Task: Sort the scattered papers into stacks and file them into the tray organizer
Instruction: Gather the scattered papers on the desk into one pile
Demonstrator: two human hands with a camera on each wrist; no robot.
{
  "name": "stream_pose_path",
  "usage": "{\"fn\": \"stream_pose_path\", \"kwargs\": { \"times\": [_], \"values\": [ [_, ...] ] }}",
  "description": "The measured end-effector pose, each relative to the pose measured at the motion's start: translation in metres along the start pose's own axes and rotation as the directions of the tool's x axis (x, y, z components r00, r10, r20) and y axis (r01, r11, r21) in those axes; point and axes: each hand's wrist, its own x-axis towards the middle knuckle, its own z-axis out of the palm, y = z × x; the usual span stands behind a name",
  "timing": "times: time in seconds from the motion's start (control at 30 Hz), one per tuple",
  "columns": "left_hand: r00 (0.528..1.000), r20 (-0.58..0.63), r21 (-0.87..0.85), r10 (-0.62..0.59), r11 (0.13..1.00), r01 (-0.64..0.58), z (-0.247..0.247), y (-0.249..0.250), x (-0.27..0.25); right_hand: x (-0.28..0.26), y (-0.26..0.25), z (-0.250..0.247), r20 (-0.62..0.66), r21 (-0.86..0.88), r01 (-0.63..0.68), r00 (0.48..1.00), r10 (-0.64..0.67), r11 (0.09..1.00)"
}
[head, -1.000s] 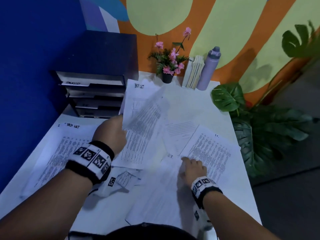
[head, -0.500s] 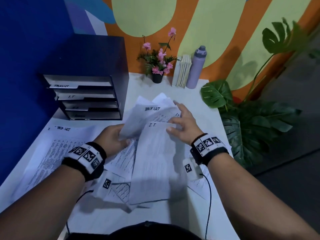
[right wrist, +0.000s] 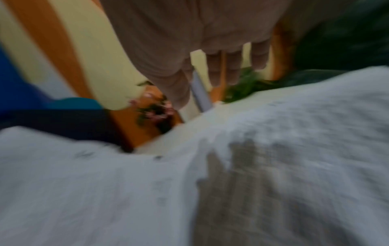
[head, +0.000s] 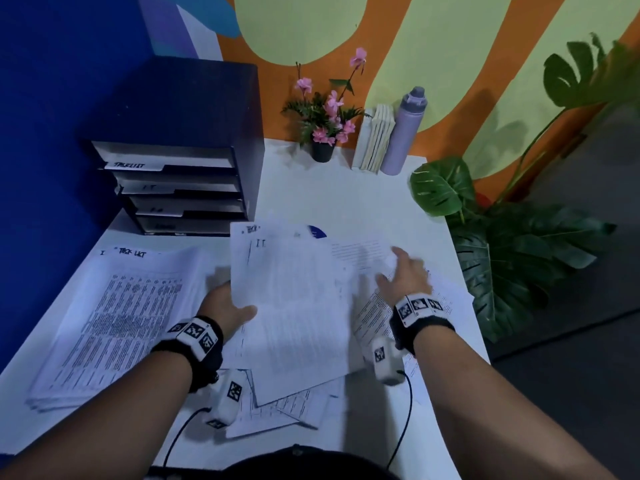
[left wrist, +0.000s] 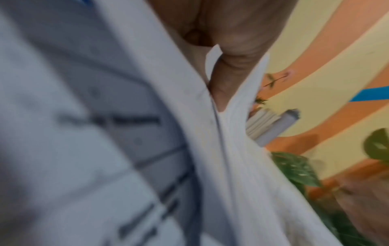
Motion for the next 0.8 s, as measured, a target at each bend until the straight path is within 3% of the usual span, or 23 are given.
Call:
{"fn": "stream_pose_path", "kwargs": {
  "times": [0.03, 0.1, 0.2, 0.37, 0.43, 0.67, 0.8],
  "values": [
    [0.999, -0.004, 0.021, -0.031, 0.999, 0.031, 0.001, -0.007, 0.003, -0.002, 0.02, 0.002, 0.055, -0.037, -0.178, 0.982, 0.179, 0.983],
    [0.996, -0.009, 0.074, -0.09, 0.993, 0.09, 0.004, -0.019, 0.009, -0.012, 0.057, 0.014, 0.104, -0.125, -0.437, 0.887, 0.449, 0.891],
    [0.99, 0.01, 0.155, -0.142, 0.978, 0.139, 0.008, -0.031, 0.017, -0.024, 0.086, 0.036, 0.08, -0.185, -0.59, 0.788, 0.611, 0.786],
    [0.971, 0.026, 0.149, -0.237, 0.961, 0.231, 0.009, -0.044, 0.026, -0.014, 0.084, 0.041, 0.126, -0.075, -0.635, 0.759, 0.639, 0.769],
    [0.969, 0.004, 0.142, -0.247, 0.959, 0.244, 0.008, -0.048, 0.029, -0.014, 0.083, 0.04, 0.083, -0.019, -0.665, 0.743, 0.664, 0.747],
    [0.962, -0.06, 0.063, -0.266, 0.961, 0.269, 0.01, -0.051, 0.029, -0.008, 0.055, 0.047, 0.103, -0.106, -0.549, 0.823, 0.558, 0.829],
    [0.964, -0.047, 0.04, -0.261, 0.964, 0.263, 0.011, -0.056, 0.03, 0.0, 0.053, 0.047, 0.175, -0.062, -0.552, 0.815, 0.553, 0.832]
  ]
}}
